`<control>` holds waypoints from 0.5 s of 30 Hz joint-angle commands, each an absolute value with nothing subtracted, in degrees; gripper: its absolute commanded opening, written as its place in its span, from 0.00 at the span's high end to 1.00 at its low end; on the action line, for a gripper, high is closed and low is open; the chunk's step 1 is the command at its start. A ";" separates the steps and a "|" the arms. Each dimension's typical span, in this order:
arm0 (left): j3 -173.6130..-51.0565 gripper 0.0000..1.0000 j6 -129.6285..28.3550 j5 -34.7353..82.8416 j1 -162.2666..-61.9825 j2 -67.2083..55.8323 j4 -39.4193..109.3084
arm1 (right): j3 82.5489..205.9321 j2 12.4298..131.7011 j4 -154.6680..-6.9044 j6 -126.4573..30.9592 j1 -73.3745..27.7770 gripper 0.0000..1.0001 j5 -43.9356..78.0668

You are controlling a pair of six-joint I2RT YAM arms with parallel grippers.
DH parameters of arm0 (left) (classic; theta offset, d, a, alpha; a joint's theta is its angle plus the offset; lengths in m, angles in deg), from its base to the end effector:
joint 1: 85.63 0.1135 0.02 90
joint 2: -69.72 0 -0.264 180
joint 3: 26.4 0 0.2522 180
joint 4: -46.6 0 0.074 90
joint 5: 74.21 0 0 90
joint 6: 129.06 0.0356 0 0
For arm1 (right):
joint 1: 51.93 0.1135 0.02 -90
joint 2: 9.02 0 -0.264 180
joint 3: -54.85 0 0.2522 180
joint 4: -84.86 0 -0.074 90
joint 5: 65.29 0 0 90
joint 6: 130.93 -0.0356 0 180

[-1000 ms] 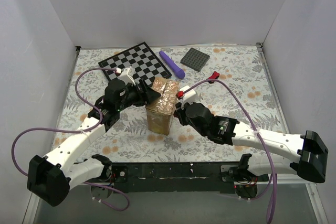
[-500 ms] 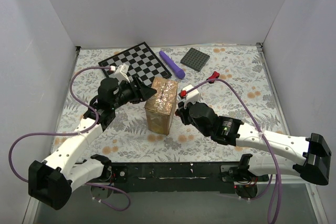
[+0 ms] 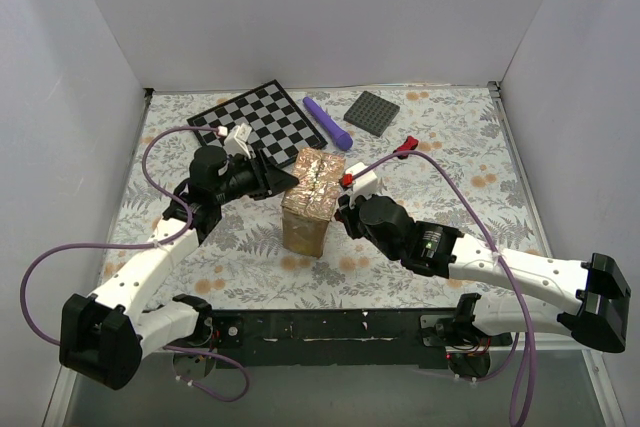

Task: Unpack the express box

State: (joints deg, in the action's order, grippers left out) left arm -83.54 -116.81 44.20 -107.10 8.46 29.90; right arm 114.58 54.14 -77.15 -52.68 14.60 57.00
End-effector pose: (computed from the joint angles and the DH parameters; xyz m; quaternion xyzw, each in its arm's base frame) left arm 0.2200 -0.1047 0.2894 -0.2535 0.7694 -0.5501 0.2027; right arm 0.1168 0.2212 0.2960 -0.2260 0.7767 0.1634 0.5647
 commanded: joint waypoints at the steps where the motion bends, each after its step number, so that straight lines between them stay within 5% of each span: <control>1: -82.00 0.69 -116.14 46.90 -105.67 9.86 30.29 | 116.77 54.18 -79.89 -51.75 15.05 0.99 56.96; 4: -81.91 0.66 -116.05 48.22 -105.40 9.43 30.21 | 116.95 54.53 -79.98 -51.48 15.05 0.99 56.79; 6: -82.09 0.50 -115.79 48.31 -105.31 8.90 29.33 | 117.03 54.79 -79.97 -51.39 15.05 0.99 56.79; 10: -81.74 0.44 -115.43 48.40 -105.05 9.34 29.24 | 117.12 55.14 -80.24 -51.39 15.05 0.99 56.52; 15: -81.56 0.61 -115.17 49.80 -105.05 9.16 29.76 | 117.65 55.93 -80.33 -50.95 15.05 0.99 56.35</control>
State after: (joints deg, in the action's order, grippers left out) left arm -82.29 -116.24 47.54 -105.31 8.66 29.88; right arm 114.58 55.43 -77.22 -51.90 14.60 56.15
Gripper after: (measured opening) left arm 0.472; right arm 0.301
